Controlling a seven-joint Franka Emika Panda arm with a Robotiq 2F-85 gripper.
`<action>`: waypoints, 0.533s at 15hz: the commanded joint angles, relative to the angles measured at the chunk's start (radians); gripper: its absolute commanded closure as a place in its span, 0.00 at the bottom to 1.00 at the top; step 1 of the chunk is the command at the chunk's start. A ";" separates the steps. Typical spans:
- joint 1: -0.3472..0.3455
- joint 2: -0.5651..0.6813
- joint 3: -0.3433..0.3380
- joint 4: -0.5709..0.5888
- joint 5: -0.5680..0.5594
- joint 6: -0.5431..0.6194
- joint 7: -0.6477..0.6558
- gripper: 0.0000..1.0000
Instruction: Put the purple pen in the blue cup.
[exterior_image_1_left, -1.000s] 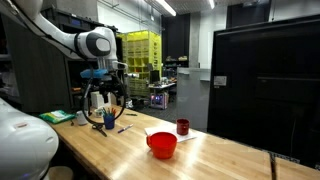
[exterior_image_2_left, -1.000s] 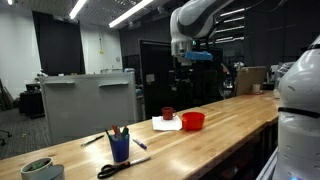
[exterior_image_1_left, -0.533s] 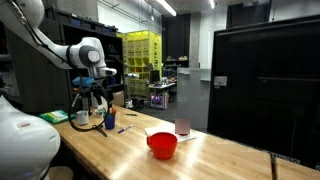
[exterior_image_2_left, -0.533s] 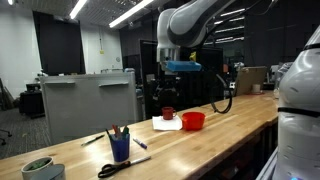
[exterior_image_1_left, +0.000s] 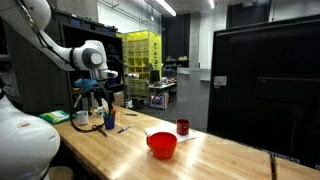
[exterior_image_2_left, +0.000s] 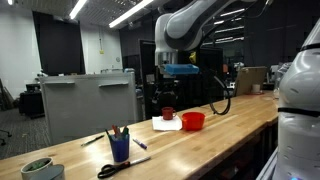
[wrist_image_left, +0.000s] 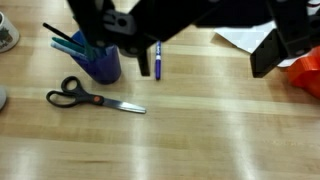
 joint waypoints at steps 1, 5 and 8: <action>0.007 0.150 -0.018 0.086 -0.032 0.001 -0.052 0.00; 0.010 0.302 -0.030 0.175 -0.066 0.035 -0.078 0.00; 0.019 0.414 -0.044 0.242 -0.076 0.072 -0.081 0.00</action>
